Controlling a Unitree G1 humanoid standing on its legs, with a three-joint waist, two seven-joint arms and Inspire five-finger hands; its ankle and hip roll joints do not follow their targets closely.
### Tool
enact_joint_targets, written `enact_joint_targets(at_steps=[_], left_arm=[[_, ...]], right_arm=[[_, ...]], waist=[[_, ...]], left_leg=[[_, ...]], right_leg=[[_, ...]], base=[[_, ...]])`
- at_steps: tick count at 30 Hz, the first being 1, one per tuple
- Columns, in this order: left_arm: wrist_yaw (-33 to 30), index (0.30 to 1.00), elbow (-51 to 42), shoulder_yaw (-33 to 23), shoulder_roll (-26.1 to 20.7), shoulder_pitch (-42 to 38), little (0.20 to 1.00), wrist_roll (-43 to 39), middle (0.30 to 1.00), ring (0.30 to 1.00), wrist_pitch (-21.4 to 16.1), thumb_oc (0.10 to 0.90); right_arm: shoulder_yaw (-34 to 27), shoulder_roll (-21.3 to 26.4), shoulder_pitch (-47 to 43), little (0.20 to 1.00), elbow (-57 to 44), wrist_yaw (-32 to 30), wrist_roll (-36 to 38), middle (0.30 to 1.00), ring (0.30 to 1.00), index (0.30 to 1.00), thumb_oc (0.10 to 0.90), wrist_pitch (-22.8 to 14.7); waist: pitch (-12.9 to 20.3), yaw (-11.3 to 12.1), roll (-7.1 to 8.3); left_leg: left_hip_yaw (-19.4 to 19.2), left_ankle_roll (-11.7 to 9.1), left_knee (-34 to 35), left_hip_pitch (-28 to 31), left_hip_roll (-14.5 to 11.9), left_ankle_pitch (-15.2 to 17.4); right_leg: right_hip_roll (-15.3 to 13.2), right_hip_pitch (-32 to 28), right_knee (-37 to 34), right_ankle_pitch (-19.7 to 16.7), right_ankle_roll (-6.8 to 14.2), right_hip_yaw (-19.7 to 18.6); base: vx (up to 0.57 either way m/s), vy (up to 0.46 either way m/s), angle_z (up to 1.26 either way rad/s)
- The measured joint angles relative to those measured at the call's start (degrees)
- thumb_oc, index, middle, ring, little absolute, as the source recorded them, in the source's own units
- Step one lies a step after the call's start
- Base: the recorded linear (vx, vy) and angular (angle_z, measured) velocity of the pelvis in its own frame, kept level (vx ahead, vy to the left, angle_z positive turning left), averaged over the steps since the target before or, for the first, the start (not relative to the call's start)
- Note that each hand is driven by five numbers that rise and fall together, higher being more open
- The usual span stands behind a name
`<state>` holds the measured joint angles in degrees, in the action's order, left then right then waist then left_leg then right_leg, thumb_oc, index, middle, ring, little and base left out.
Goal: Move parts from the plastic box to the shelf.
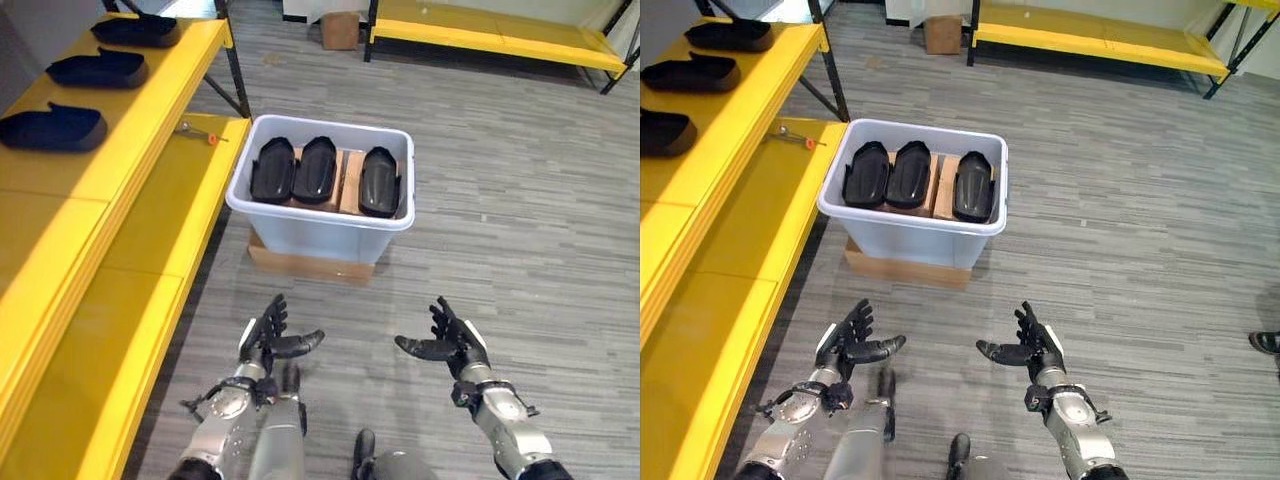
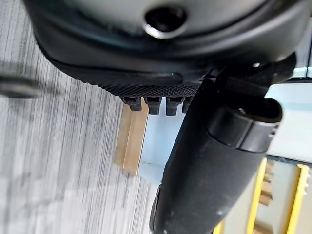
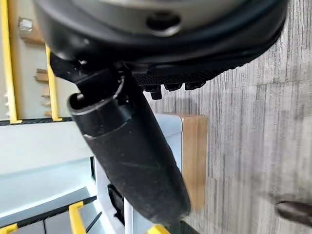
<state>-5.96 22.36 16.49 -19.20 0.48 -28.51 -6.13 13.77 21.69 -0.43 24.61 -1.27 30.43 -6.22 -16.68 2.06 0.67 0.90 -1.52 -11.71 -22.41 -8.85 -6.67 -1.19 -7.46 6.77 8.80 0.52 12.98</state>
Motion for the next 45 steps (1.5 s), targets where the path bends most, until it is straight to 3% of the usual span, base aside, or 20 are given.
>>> enact_joint_targets(at_steps=[1, 3, 6, 9, 12, 16, 19, 21, 22, 24, 29, 32, 33, 35, 38, 40, 42, 43, 44, 45], left_arm=[[0.14, 1.0, -0.56, 0.7, 0.2, 1.56, 1.0, -0.01, 1.0, 1.0, 0.02, 0.9], [0.27, 1.0, -0.17, 1.32, -1.25, 0.7, 1.0, 0.06, 1.0, 1.0, 0.43, 0.9], [0.16, 1.0, -0.18, 1.32, -2.52, -3.62, 1.0, 0.19, 1.0, 1.0, 0.4, 0.9], [-0.47, 1.0, -0.75, 0.19, -4.4, -6.9, 1.0, 0.23, 1.0, 1.0, -0.34, 0.9], [-0.82, 1.0, -0.33, 0.33, -4.2, -5.81, 1.0, 0.49, 1.0, 1.0, -0.31, 0.9], [-0.97, 1.0, -0.96, 0.29, -4.49, -4.31, 1.0, 0.72, 1.0, 1.0, -0.4, 0.9], [-0.84, 1.0, -0.9, 0.85, -4.35, -2.92, 1.0, 0.76, 1.0, 1.0, 0.14, 0.9], [-0.94, 1.0, 0.58, 0.01, -2.95, -3.52, 1.0, 0.69, 1.0, 1.0, -0.22, 0.9], [-0.79, 1.0, 0.95, 0.08, -2.96, -3.71, 1.0, 0.71, 1.0, 1.0, -0.08, 0.9], [-0.8, 1.0, 1.08, 0.08, -2.13, -3.28, 1.0, 0.72, 1.0, 1.0, -0.09, 0.9], [-0.63, 1.0, -1.09, -0.24, -1.68, -1.89, 1.0, 0.67, 1.0, 1.0, -0.31, 0.9], [-0.43, 1.0, -1.17, -0.43, -1.81, -1.29, 1.0, 0.67, 1.0, 1.0, -0.19, 0.9], [-0.09, 1.0, -1.46, -0.48, -2.09, -1.12, 1.0, 0.68, 1.0, 1.0, -0.25, 0.9], [-0.03, 1.0, -1.5, -0.54, -1.91, -1.95, 1.0, 0.65, 1.0, 1.0, -0.18, 0.9], [0.3, 1.0, -1.51, -0.27, -1.74, -2.27, 1.0, 0.66, 1.0, 1.0, -0.19, 0.9], [0.36, 1.0, -1.99, -0.59, -2.07, -1.79, 1.0, 0.63, 1.0, 1.0, -0.22, 0.9], [0.42, 1.0, -1.96, 0.0, -1.88, -1.33, 1.0, 0.63, 1.0, 1.0, -0.23, 0.9], [0.46, 1.0, -1.84, 0.03, -1.99, -0.88, 1.0, 0.61, 1.0, 1.0, -0.23, 0.9], [0.58, 1.0, -0.34, 0.82, -1.81, -1.59, 1.0, 0.63, 1.0, 1.0, -0.21, 0.9], [0.6, 1.0, 0.08, 0.83, -1.57, -1.34, 1.0, 0.63, 1.0, 1.0, -0.18, 0.9]], right_arm=[[0.04, 0.89, 1.52, 1.0, -0.79, 0.06, 0.0, 1.0, 1.0, 1.0, 0.9, 0.01], [0.3, -0.69, 2.16, 1.0, -0.5, -0.4, 0.03, 1.0, 1.0, 1.0, 0.9, 0.2], [0.35, -1.92, 1.33, 1.0, -0.66, -0.08, 0.03, 1.0, 1.0, 1.0, 0.9, 0.16], [1.89, -3.89, -1.27, 1.0, -0.62, 0.41, 0.01, 1.0, 1.0, 1.0, 0.9, 0.21], [2.43, -5.25, -3.05, 1.0, -1.15, 0.26, -0.58, 1.0, 1.0, 1.0, 0.9, 0.08], [2.38, -5.5, -2.42, 1.0, -2.39, 0.89, -1.07, 1.0, 1.0, 1.0, 0.9, -0.01], [2.28, -5.03, -1.17, 1.0, -2.89, 0.91, -1.04, 1.0, 1.0, 1.0, 0.9, 0.27], [2.25, -3.94, -1.5, 1.0, -3.12, 1.25, -1.05, 1.0, 1.0, 1.0, 0.9, 0.16], [2.2, -3.36, -1.4, 1.0, -3.23, 1.26, -1.06, 1.0, 1.0, 1.0, 0.9, 0.14], [2.19, -2.57, 0.19, 1.0, -3.21, 0.51, -1.09, 1.0, 1.0, 1.0, 0.9, 0.51], [1.8, -1.76, -0.8, 1.0, -3.41, 0.9, -1.1, 1.0, 1.0, 1.0, 0.9, 0.26], [1.21, -1.94, -3.05, 1.0, -3.35, 0.74, -1.1, 1.0, 1.0, 1.0, 0.9, 0.25], [0.87, -2.19, -3.07, 1.0, -3.39, 0.69, -1.09, 1.0, 1.0, 1.0, 0.9, 0.19], [0.6, -1.71, -3.63, 1.0, -2.92, 0.47, -1.09, 1.0, 1.0, 1.0, 0.9, 0.18], [0.08, -1.84, -1.89, 1.0, -2.88, 0.4, -1.09, 1.0, 1.0, 1.0, 0.9, 0.18], [0.08, -1.83, -1.84, 1.0, -2.3, 0.51, -1.08, 1.0, 1.0, 1.0, 0.9, 0.09], [0.06, -1.6, -1.7, 1.0, -1.22, 0.46, -1.09, 1.0, 1.0, 1.0, 0.9, 0.19], [0.09, -1.72, -1.65, 1.0, -2.08, 0.39, -1.11, 1.0, 1.0, 1.0, 0.9, 0.15], [-0.27, -1.85, -2.16, 1.0, -1.98, -0.06, -1.13, 1.0, 1.0, 1.0, 0.9, 0.07], [-0.21, -1.79, -2.17, 1.0, -1.78, -0.05, -1.16, 1.0, 1.0, 1.0, 0.9, 0.09]], waist=[[1.21, -0.08, -1.57], [2.16, -0.44, 1.27], [2.83, -0.57, 3.14], [2.78, -0.16, 3.92], [2.72, -0.62, 3.51], [2.8, -0.48, 3.07], [2.19, -2.31, 1.97], [2.03, -3.34, 1.23], [1.83, -4.77, 0.91], [1.52, -5.12, 0.8], [1.98, -4.19, 0.83], [1.78, -3.36, 1.94], [1.86, -3.29, 2.37], [2.19, -3.5, 1.4], [2.24, -4.78, 2.53], [2.0, -3.9, 2.51], [1.86, -2.25, 2.78], [1.91, -1.97, 2.8], [1.53, -2.19, 2.58], [1.44, -1.83, 2.46]], left_leg=[[-1.33, 0.57, -0.47, 3.4, 0.5, 1.45], [-2.53, 0.95, 1.93, 6.33, 4.92, -0.95], [-3.78, 3.92, 3.63, 6.54, 9.29, -1.42], [-3.94, 6.46, 3.86, 8.74, 11.8, 0.83], [-4.61, 7.65, 3.86, 13.78, 14.23, 4.81], [-3.64, 10.51, 3.58, 14.79, 14.95, 7.82], [-3.61, 10.21, 4.87, 17.76, 16.07, 6.81], [-6.52, 6.28, 5.22, 17.66, 15.42, 11.35], [-7.03, 7.11, 4.8, 17.83, 16.29, 10.5], [-7.18, 8.02, 5.08, 21.05, 17.32, 10.64], [-6.92, 7.07, 6.1, 25.13, 16.77, 11.14], [-6.78, 4.92, -3.81, 19.64, 17.15, 13.23], [-6.39, 4.84, -1.72, 19.37, 15.06, 14.44], [-5.49, 1.85, 6.19, 20.28, 8.25, 9.85], [-5.35, 0.06, -1.25, 17.41, 8.96, 10.16], [-3.96, -2.55, -14.76, 11.26, 9.21, 9.9], [0.96, -5.19, -24.02, 6.06, 10.19, 7.01], [0.95, -1.89, -12.4, 6.77, 7.18, 9.45], [2.61, -4.95, 7.28, 8.24, -1.51, 5.51], [2.24, -5.0, 10.73, 9.59, -4.55, 4.6]], right_leg=[[-0.28, -1.56, 0.05, 2.23, 1.24, -0.81], [-4.5, -2.31, 2.32, 4.33, 3.95, -1.95], [-9.66, 1.17, 8.24, 4.3, 4.0, -1.44], [-10.28, 2.57, 11.15, 1.76, 5.83, -1.17], [-15.29, 10.99, 35.15, -3.49, 8.09, -4.57], [-13.59, 19.63, 39.5, -1.57, 7.01, -4.9], [-9.4, 25.41, 32.0, -0.06, 5.12, -3.58], [-11.43, 25.94, 15.57, -2.79, 4.37, 3.76], [-12.42, 25.78, 9.19, -5.97, 5.27, 3.31], [-13.02, 25.56, 7.27, -9.31, 3.71, 1.72], [-5.23, 17.97, 3.04, -12.15, -2.57, 6.38], [-5.89, 14.49, -2.82, -13.86, -3.29, 5.12], [-5.83, 13.96, -3.17, -13.83, -3.28, 4.92], [-3.66, 14.59, -1.5, -12.21, -2.18, 4.57], [-4.5, 13.21, -1.15, -10.23, -1.41, 4.66], [-4.6, 13.99, 0.61, -7.82, -1.77, 3.68], [-4.87, 12.65, -0.24, -8.19, -2.51, 2.94], [-4.55, 11.89, -2.69, -8.15, -2.57, 2.8], [-3.03, 11.06, -4.34, -9.73, -1.83, 0.94], [-2.39, 10.44, -4.32, -9.82, -1.77, -0.02]], base=[[0.3, 0.201, -0.41], [0.19, 0.154, -0.24], [0.12, 0.095, 0.08], [0.25, 0.247, 0.12], [0.2, 0.192, 0.14], [0.23, 0.112, 0.17], [0.29, -0.064, 0.29], [0.2, -0.117, 0.15], [0.17, -0.103, 0.29], [0.15, -0.11, 0.27], [0.08, -0.126, 0.17], [0.04, -0.097, -0.17], [0.04, -0.118, -0.02], [0.03, -0.144, -0.11], [0.0, -0.087, 0.12], [0.06, -0.054, -0.03], [0.24, 0.11, -0.14], [0.33, 0.264, -0.22], [0.31, 0.27, -0.31], [0.23, 0.224, -0.63]])
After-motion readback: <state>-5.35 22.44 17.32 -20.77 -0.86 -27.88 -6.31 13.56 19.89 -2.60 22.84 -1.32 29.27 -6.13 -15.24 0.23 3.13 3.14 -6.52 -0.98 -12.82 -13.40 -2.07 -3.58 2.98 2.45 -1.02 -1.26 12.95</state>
